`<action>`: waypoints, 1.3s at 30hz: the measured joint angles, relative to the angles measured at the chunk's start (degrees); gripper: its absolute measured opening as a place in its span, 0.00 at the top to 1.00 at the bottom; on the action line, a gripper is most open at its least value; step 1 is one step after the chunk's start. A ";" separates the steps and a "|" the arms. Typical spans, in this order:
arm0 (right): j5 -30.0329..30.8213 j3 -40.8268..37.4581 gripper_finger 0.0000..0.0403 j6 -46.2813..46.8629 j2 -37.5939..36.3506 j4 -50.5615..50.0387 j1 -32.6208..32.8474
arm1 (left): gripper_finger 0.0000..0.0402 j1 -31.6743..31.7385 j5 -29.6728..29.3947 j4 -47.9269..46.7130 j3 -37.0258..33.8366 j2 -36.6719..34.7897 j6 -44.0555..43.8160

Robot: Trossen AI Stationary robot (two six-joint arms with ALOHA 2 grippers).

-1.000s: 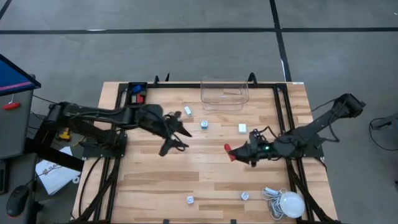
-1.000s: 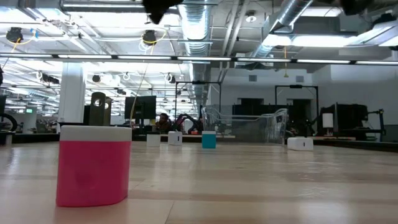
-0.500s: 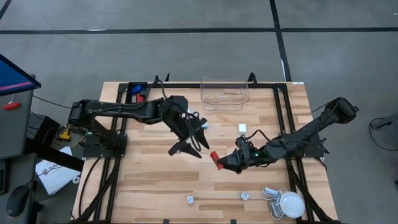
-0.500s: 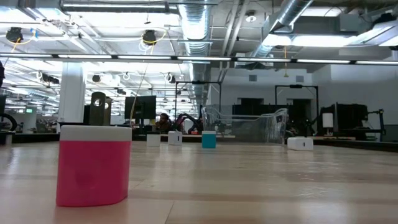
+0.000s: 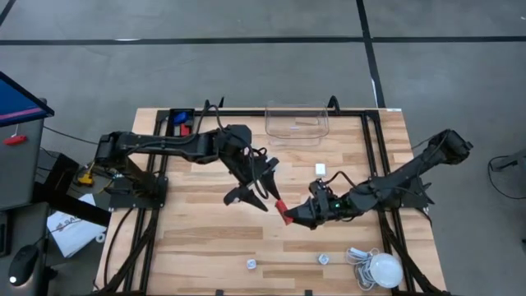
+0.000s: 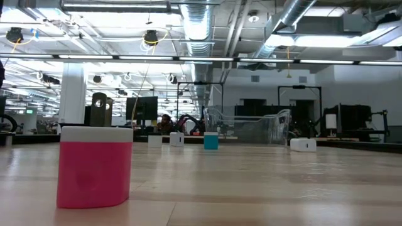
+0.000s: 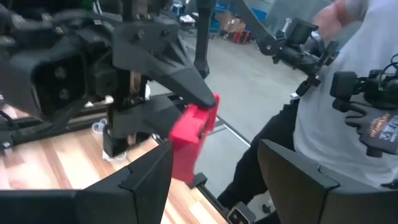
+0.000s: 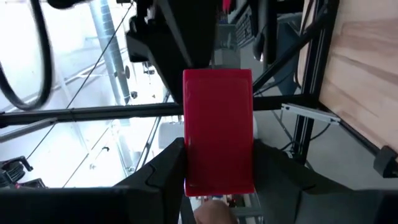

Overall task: Pick & Place Office items
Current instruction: Put the red digital clock into the black basket

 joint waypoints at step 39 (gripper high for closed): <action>-5.06 2.80 0.63 -4.01 1.97 1.09 -6.23 | 0.86 1.56 1.60 1.87 -0.07 0.04 1.50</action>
